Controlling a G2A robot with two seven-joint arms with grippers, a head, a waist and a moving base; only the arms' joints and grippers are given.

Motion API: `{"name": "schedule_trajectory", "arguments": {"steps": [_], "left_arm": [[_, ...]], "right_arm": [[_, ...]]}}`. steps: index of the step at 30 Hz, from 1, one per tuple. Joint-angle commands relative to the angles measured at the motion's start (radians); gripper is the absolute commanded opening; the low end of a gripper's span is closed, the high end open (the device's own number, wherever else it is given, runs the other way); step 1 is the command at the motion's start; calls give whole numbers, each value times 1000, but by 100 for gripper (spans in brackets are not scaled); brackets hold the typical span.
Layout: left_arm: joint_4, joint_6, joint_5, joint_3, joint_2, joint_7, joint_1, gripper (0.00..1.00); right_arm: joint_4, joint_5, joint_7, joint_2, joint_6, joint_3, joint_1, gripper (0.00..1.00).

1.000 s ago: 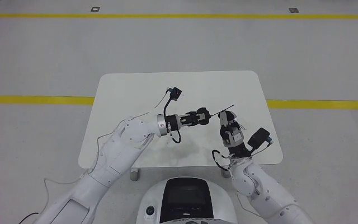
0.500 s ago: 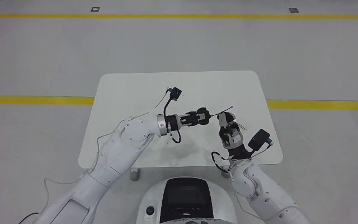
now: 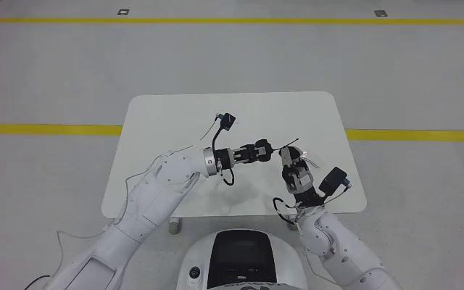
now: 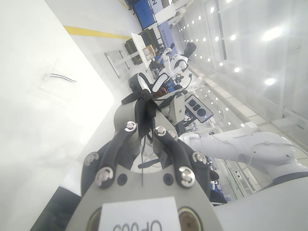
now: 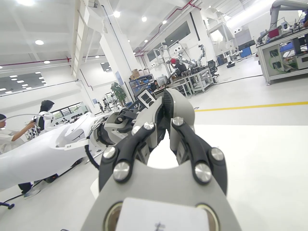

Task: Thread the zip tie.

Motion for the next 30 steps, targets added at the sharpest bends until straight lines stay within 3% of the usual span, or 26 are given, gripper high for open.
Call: {"name": "schedule_trajectory", "arguments": {"steps": [1, 30], "left_arm": [[0, 0, 0, 0, 0, 0, 0, 0], [0, 0, 0, 0, 0, 0, 0, 0]], "right_arm": [[1, -1, 0, -2, -3, 4, -2, 0], [14, -9, 45, -30, -70, 56, -30, 0]]}}
